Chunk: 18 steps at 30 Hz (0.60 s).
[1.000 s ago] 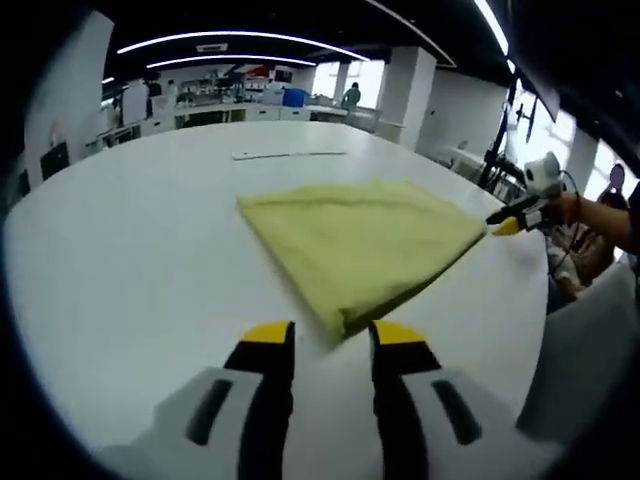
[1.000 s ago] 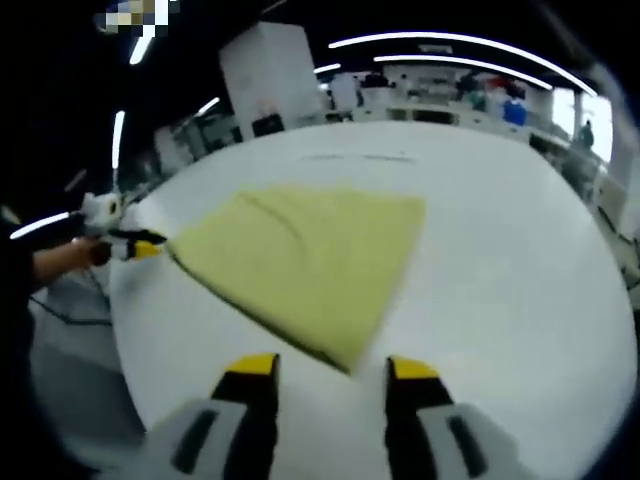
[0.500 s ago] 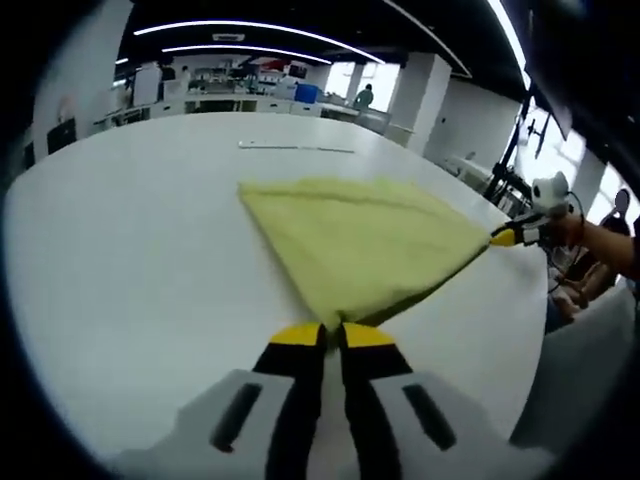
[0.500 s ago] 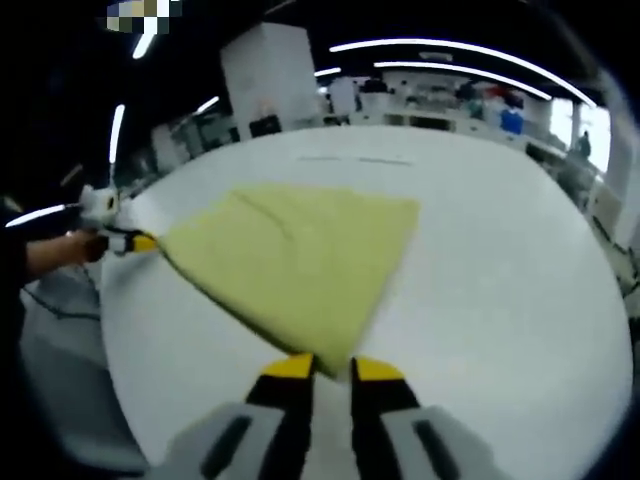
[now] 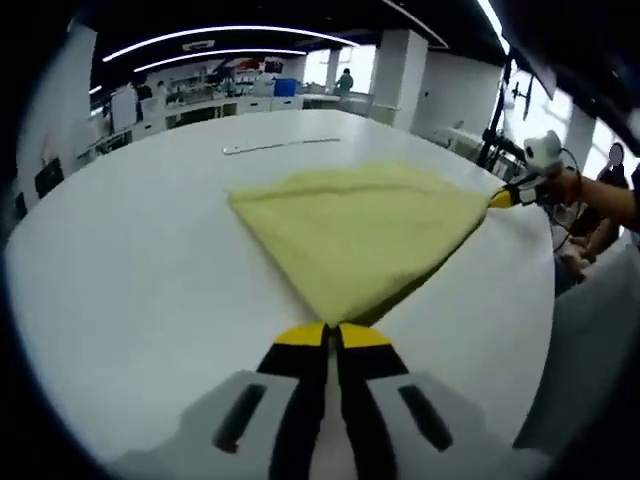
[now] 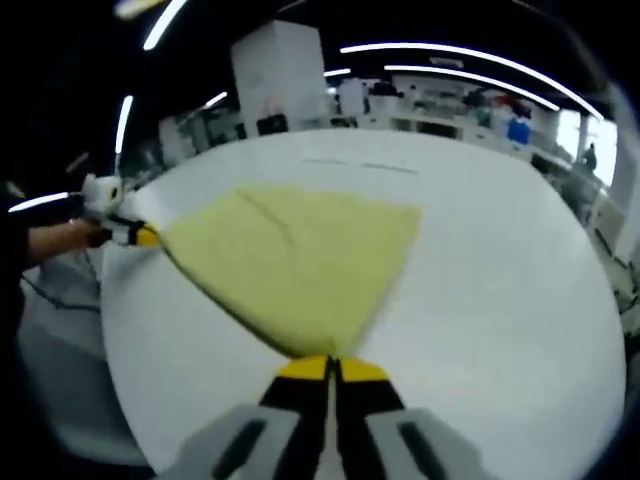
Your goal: Fold the garment on the visible template until the final outline fits inside the template.
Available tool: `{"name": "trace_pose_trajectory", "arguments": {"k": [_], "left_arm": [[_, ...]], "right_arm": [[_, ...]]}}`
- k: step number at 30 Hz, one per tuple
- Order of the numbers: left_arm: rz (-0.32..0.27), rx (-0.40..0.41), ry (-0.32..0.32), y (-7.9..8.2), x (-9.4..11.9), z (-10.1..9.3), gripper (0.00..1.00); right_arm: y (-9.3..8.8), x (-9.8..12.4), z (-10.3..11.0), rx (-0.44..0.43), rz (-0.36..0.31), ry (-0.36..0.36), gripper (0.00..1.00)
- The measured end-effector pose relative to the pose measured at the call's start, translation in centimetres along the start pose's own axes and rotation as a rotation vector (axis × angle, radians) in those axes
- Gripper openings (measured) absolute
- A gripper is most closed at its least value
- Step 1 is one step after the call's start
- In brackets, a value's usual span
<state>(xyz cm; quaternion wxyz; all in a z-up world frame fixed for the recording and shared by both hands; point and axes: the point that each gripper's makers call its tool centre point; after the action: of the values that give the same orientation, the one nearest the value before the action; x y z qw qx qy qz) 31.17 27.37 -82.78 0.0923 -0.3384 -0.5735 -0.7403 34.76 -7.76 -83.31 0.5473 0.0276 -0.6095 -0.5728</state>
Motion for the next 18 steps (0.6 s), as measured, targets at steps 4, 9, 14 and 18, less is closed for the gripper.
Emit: {"name": "trace_pose_trajectory", "arguments": {"k": [4, 9, 14, 18], "left_arm": [[-0.008, -0.078, 0.002, 0.1, 0.1, 0.1, 0.00], [0.001, -0.060, 0.001, -0.5, 0.0, 0.4, 0.01], [-0.008, -0.004, 0.009, -0.6, -0.2, 0.3, 0.02], [0.002, 0.009, 0.007, -0.9, -0.3, 0.1, 0.02]], "right_arm": [[0.3, 0.2, 0.1, -0.013, -0.014, -0.003, 0.00], [0.2, 0.2, 0.2, -0.019, -0.016, -0.005, 0.00], [0.1, 0.0, 0.1, -0.018, -0.008, -0.007, 0.00], [0.0, 0.0, -0.1, -0.019, -0.005, -0.007, 0.00]]}}
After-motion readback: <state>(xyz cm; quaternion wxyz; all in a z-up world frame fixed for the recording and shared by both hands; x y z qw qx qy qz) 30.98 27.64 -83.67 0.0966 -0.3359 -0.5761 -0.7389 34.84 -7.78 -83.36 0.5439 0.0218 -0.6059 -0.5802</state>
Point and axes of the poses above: the point that each gripper's makers call its tool centre point, and the gripper's own axes: x roughly backward along the fingers, z roughly to its left, y roughly out of its top, and after that the axes turned 12 degrees about y, right-handed
